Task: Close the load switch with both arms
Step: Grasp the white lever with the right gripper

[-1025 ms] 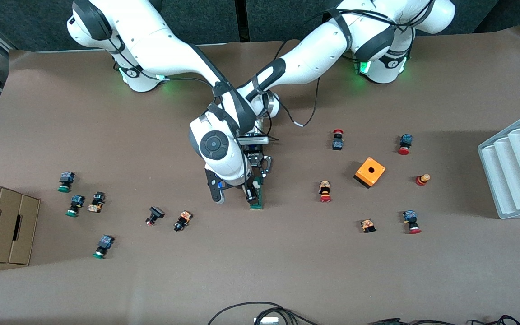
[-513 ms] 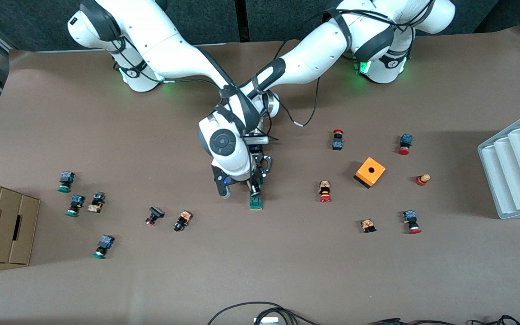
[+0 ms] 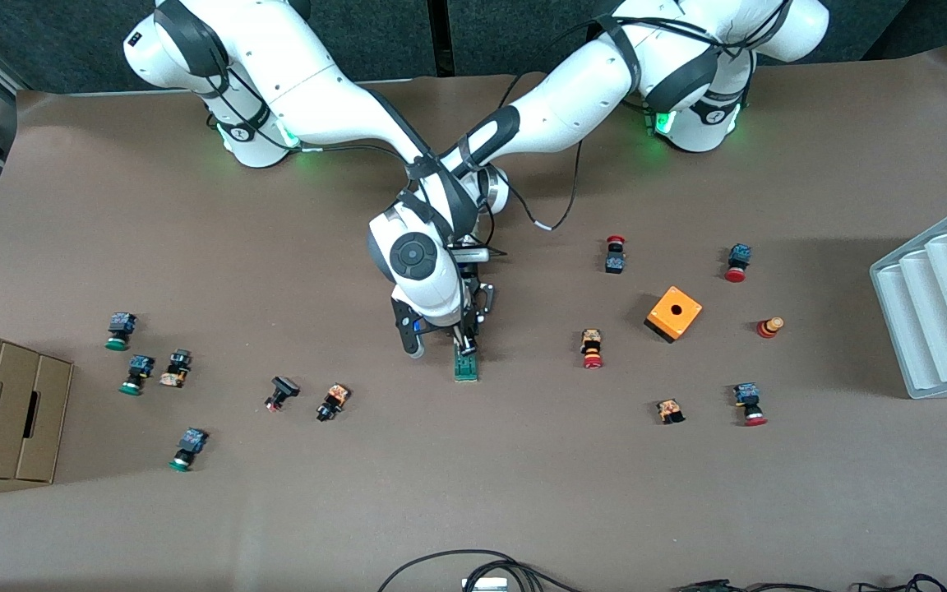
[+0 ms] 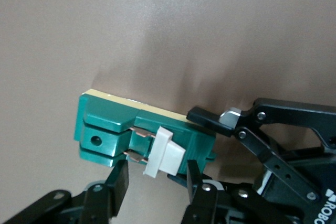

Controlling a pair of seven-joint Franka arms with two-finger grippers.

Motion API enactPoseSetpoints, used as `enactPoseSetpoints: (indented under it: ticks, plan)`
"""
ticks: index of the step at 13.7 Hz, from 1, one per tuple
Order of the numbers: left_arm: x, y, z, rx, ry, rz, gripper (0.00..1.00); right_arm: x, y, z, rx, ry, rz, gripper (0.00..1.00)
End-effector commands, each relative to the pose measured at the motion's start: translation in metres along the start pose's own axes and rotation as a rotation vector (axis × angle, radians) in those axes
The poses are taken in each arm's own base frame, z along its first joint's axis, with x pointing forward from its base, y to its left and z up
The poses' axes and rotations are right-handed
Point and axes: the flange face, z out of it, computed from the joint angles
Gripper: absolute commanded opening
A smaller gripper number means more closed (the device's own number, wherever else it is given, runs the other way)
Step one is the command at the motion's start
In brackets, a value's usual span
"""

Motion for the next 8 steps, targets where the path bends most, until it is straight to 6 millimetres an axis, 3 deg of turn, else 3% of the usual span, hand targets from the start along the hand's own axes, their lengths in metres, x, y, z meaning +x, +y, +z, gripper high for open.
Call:
enactPoseSetpoints:
  ticks: [1,8]
  plan:
    - [0.0046,0.0022,-0.0035,0.009,0.004,0.008,0.60,0.0007,0.0086,0.0015,0.005,-0.001,-0.002,0.52]
    - [0.0052,0.0026,-0.0032,0.009,0.005,0.007,0.60,0.0076,0.0017,-0.0033,0.031,0.009,-0.022,0.37]
